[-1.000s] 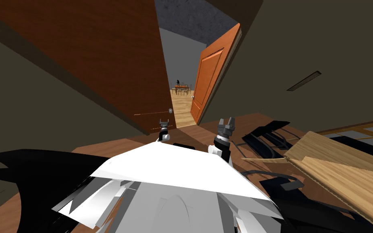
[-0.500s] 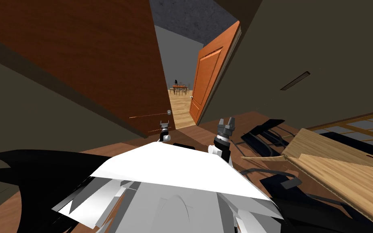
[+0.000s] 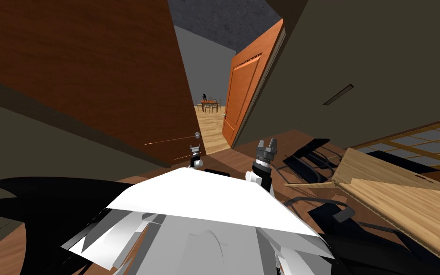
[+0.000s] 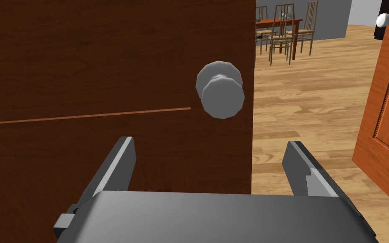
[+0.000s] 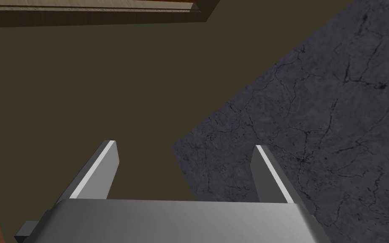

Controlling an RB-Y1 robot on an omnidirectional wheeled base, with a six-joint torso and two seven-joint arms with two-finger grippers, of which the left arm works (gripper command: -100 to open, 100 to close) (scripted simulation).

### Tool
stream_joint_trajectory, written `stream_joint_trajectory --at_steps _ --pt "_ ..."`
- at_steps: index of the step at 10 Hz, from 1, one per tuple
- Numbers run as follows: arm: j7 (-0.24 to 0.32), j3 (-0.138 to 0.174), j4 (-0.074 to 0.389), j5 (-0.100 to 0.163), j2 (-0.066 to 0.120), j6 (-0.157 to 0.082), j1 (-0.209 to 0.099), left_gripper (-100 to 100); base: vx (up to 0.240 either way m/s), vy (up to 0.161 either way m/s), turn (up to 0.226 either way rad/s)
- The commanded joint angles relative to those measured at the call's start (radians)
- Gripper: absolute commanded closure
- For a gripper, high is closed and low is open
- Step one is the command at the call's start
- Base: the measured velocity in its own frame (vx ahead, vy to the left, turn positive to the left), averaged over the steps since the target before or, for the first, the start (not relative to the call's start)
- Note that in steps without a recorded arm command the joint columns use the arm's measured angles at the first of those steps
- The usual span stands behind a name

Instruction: Push the door open

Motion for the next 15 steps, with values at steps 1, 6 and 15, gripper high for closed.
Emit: stream_joint_trajectory --at_steps 1,6,15 --pt "0.028 0.001 0.032 0.024 -0.014 -0.001 -0.011 -100 0.107 0.087 -0.102" --pt "0.069 0.002 0.088 0.057 -0.034 -0.008 -0.031 -100 0.091 0.053 -0.049" --pt "0.079 0.014 0.105 0.066 0.0 0.001 -0.043 100 0.151 0.083 -0.016"
